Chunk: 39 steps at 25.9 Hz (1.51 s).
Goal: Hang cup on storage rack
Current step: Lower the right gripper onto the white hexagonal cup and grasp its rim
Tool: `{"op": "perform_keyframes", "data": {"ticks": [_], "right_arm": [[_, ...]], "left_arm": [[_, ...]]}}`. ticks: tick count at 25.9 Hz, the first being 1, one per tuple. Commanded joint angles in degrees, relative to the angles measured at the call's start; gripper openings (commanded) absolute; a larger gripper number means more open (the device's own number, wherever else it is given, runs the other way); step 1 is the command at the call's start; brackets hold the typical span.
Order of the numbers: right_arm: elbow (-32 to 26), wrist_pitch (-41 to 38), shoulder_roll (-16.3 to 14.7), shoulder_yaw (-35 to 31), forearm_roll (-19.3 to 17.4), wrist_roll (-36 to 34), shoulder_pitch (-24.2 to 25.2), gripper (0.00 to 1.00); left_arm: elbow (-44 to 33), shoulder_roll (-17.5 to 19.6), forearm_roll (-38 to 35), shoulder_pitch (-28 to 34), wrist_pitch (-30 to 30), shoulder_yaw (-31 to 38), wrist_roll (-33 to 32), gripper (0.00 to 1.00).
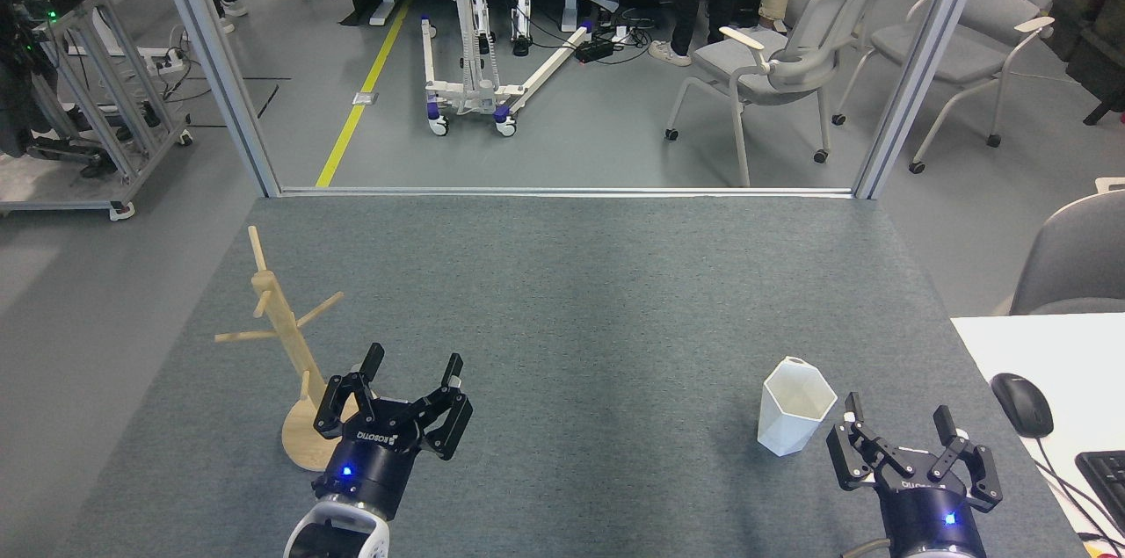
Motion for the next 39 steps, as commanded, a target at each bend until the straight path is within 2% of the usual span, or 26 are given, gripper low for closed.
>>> {"op": "perform_keyframes", "data": {"ticks": [1, 4, 8, 17, 24, 28, 39], "right_arm": [[0.14, -0.05, -0.13, 0.11, 0.09, -0.12, 0.7, 1.0], [0.32, 0.22, -0.65, 0.2, 0.09, -0.12, 0.96, 1.0], [1.37, 0.48, -1.71, 0.38, 0.09, -0.12, 0.7, 1.0], [9.63, 0.66, -1.62, 5.65, 0.09, -0.21, -2.46, 1.0], [12.62, 0.22, -1.45, 7.67, 0.09, -0.21, -3.69, 1.0], [13.85, 0.13, -1.18, 8.81, 0.09, -0.21, -4.75, 1.0], [22.82, -1.19, -1.09, 9.6, 0.09, -0.29, -13.45, 1.0]], "left_arm": [[-1.29, -0.28, 0.0, 0.06, 0.56, -0.04, -0.02, 1.0], [-2.96, 0.34, -3.69, 0.33, 6.09, -1.19, -4.24, 1.0], [-5.6, 0.25, -4.22, 1.38, 11.55, -1.45, -4.24, 1.0], [-5.86, 0.25, -3.78, 1.73, 7.59, -1.63, -4.24, 1.0], [-6.04, 0.25, -3.78, 1.21, 3.46, -1.54, -4.24, 1.0], [-5.95, 0.16, -3.78, 1.56, 3.11, -1.54, -4.5, 1.0], [-5.33, -0.1, -3.78, 1.29, 3.28, -1.54, -5.21, 1.0]]}}
